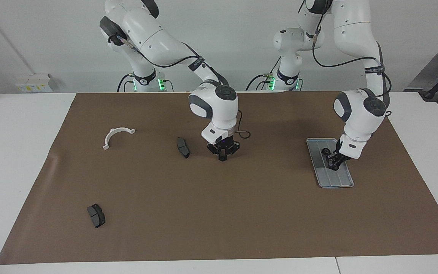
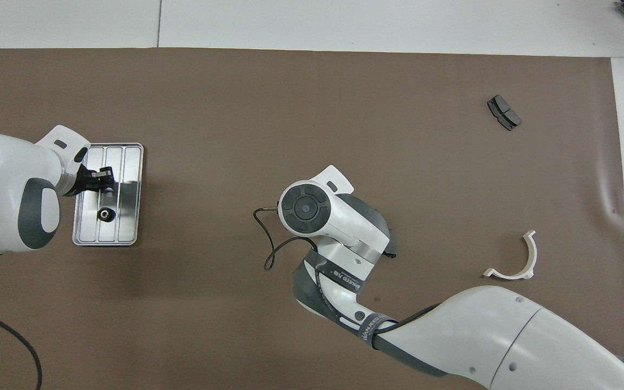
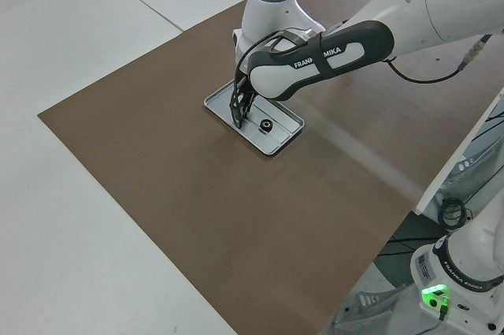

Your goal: Place bearing gear from tray to pile

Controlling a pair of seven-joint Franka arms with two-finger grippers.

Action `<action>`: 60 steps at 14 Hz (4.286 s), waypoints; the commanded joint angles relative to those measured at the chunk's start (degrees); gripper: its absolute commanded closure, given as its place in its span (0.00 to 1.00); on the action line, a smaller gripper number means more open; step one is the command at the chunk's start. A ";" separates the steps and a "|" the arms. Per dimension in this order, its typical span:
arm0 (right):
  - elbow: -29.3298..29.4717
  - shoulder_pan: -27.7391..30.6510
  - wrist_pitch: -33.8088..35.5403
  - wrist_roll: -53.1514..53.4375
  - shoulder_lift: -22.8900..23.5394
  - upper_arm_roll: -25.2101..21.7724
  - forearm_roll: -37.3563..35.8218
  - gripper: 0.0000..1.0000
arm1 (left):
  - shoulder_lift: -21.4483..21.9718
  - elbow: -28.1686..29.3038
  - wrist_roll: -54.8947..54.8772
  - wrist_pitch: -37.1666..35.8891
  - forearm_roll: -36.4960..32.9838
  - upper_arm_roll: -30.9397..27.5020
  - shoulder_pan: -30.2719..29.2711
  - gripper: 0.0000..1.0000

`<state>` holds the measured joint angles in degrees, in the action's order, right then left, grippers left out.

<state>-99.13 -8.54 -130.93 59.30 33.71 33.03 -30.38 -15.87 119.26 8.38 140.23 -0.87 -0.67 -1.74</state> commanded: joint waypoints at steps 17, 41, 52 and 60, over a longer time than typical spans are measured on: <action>-4.05 2.12 2.90 -54.36 -16.68 -36.19 34.85 1.00 | -1.35 -9.48 15.43 -5.26 0.25 0.84 35.21 0.96; 3.25 1.15 5.75 -45.80 -13.75 -29.28 31.02 0.00 | 8.48 -1.77 5.08 -16.15 0.25 0.14 8.70 0.00; 2.01 -0.86 0.78 -9.85 -7.54 -5.18 12.84 0.00 | 11.82 12.84 4.28 -2.07 0.25 0.14 0.77 0.05; 2.02 -1.39 -4.24 1.43 1.89 -0.78 -4.42 0.00 | 11.56 13.10 3.93 -1.90 0.25 0.23 0.68 0.41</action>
<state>-97.62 -10.75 -134.45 59.80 34.90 30.97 -32.64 -6.06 130.23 12.47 136.98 -0.86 -1.02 -0.32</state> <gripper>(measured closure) 0.000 0.339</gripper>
